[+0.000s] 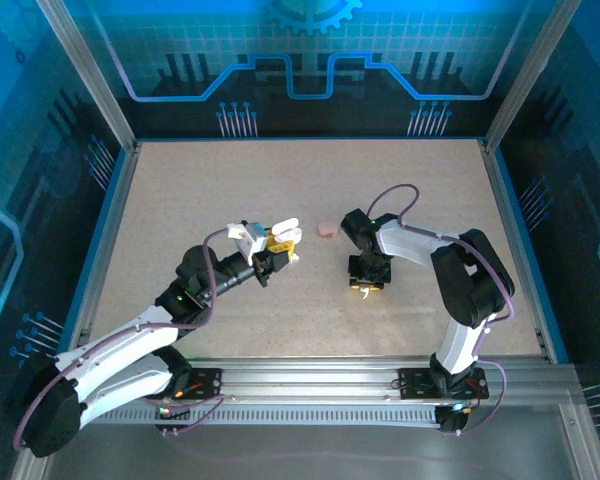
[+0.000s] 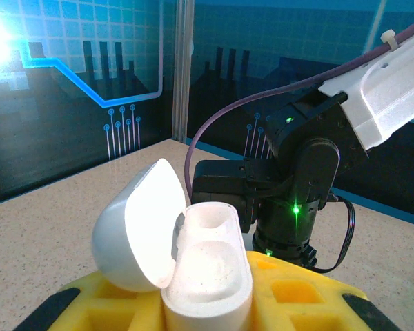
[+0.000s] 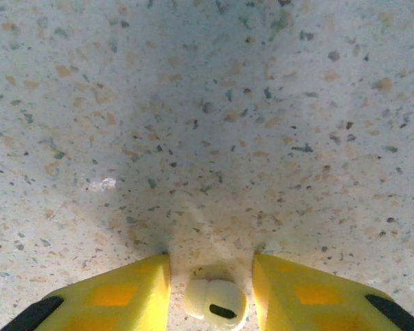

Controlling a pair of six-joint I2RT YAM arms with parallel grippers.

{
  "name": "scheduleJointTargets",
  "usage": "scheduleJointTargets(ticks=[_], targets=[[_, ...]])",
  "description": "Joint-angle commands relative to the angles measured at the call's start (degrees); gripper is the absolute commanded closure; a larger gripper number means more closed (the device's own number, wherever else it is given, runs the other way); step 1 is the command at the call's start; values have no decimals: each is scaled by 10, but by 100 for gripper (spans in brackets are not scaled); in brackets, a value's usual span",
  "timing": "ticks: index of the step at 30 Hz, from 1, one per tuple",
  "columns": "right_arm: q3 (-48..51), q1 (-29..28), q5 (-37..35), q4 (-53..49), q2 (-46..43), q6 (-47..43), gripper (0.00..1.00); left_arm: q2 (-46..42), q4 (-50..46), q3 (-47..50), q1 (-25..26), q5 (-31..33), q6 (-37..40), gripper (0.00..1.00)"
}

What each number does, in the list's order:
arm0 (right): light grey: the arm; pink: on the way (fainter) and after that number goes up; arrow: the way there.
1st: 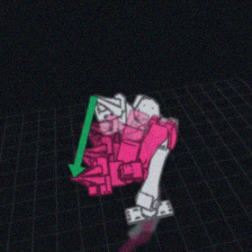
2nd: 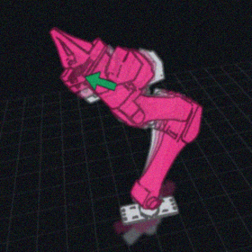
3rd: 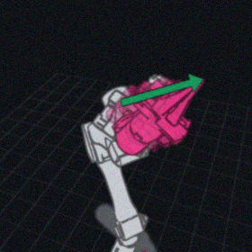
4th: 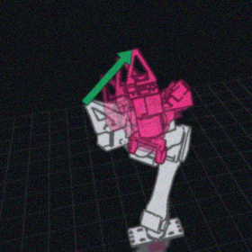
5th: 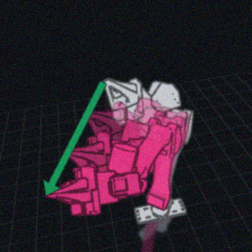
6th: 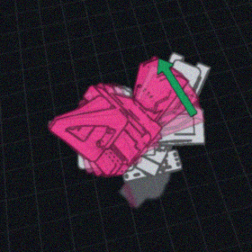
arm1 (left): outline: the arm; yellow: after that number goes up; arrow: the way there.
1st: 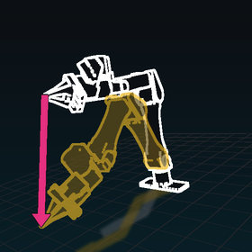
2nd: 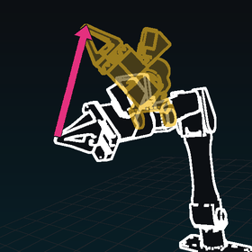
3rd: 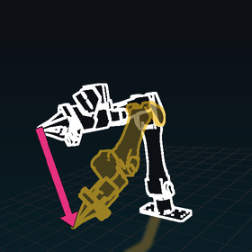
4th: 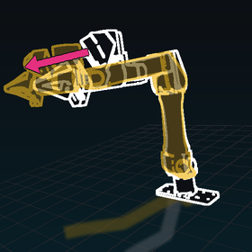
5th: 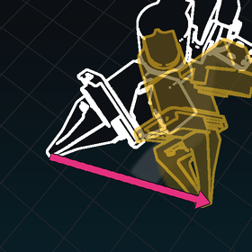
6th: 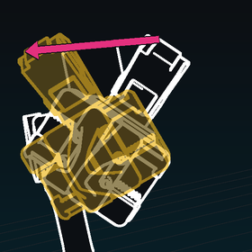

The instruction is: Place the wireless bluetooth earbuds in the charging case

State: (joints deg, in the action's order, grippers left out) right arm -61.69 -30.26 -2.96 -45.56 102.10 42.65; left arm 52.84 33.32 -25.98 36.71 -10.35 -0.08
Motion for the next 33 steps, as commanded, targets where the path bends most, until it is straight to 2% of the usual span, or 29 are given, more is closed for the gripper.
scheduleJointTargets(ticks=[1,10,15,33], targets=[[14,-7,12,-24,-1,8,62,2,22,-15,1,-14,-11,74],[13,-10,7,-35,-4,9,65,6,22,-17,1,-16,-11,74],[4,-11,-3,-46,-16,7,61,6,21,-16,1,-16,-11,74],[0,-5,-12,-18,-17,-3,62,7,24,-16,1,-18,-13,74]])
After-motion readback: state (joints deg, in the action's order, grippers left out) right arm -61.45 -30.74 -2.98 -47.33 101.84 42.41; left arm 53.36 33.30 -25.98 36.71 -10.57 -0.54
